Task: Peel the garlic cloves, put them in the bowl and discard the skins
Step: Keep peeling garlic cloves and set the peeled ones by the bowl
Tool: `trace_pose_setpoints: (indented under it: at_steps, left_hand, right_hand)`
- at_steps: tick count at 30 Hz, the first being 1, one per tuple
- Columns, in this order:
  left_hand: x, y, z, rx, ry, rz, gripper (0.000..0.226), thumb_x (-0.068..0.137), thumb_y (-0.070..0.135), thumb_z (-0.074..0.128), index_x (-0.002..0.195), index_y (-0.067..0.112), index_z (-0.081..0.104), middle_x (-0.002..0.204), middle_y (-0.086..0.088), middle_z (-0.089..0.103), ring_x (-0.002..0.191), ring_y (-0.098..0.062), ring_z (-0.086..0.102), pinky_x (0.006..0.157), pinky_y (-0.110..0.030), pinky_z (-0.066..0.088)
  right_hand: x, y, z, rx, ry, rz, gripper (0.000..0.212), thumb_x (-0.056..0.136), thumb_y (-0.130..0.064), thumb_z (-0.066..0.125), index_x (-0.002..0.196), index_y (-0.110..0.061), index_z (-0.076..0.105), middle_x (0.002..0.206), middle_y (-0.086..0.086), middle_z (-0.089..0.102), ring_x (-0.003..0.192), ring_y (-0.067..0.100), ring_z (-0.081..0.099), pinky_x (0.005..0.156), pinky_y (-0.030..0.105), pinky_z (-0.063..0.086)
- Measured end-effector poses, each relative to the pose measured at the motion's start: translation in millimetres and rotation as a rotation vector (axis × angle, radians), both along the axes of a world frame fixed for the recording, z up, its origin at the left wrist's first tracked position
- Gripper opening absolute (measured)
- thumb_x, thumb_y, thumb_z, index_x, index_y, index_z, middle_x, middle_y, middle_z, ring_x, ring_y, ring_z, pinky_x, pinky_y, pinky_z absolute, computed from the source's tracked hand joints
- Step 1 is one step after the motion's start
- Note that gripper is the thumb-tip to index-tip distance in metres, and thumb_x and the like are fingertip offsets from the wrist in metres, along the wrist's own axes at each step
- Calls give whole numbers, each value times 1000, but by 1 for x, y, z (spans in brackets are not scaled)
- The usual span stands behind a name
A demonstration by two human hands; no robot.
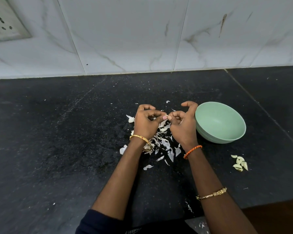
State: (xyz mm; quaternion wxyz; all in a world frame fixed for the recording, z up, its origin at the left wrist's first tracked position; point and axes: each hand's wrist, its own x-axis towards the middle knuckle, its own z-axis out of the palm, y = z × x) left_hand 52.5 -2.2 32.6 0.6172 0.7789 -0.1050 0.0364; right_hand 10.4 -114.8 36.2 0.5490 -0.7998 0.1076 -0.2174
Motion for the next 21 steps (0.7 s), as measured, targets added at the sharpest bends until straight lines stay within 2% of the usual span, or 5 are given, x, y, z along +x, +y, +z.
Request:
trace_pose_setpoints:
  at_steps: [5, 10, 13, 17, 21]
  left_hand:
    - [1, 6, 1, -83, 159, -92, 25, 78, 4, 74, 102, 0, 71, 86, 3, 58, 87, 0, 49, 70, -3, 43]
    - [0, 9, 2, -238, 522, -150, 22, 81, 10, 72, 103, 5, 72, 86, 5, 69, 67, 4, 58, 53, -9, 42]
    - [0, 3, -5, -142, 315, -44, 17, 78, 11, 75, 95, 6, 75, 90, -1, 70, 86, -7, 63, 79, -23, 50]
    - [-3, -7, -7, 144, 2, 91, 15, 78, 12, 75, 93, 11, 76, 86, 3, 55, 82, 0, 48, 71, -12, 40]
    - [-1, 2, 2, -188, 412, -50, 19, 81, 9, 73, 99, 4, 73, 89, -2, 70, 74, -1, 60, 61, -7, 45]
  right_hand:
    - [0, -1, 0, -33, -20, 50, 47, 86, 8, 59, 112, -19, 29, 75, -6, 64, 66, 0, 61, 63, 13, 48]
    - [1, -2, 1, -10, 6, 79, 44, 87, 6, 59, 109, -19, 30, 76, -5, 64, 67, 0, 61, 64, 12, 47]
    - [0, 9, 0, -120, -10, -22, 42, 84, 11, 54, 104, -17, 31, 72, 5, 61, 69, 10, 61, 59, 12, 43]
    - [1, 22, -3, -243, -61, -109, 45, 78, 14, 46, 101, -19, 28, 75, 14, 56, 74, 29, 55, 61, 29, 41]
    - [2, 12, 0, 55, 67, -17, 40, 84, 10, 52, 99, -22, 34, 82, 6, 63, 74, 12, 58, 65, 18, 44]
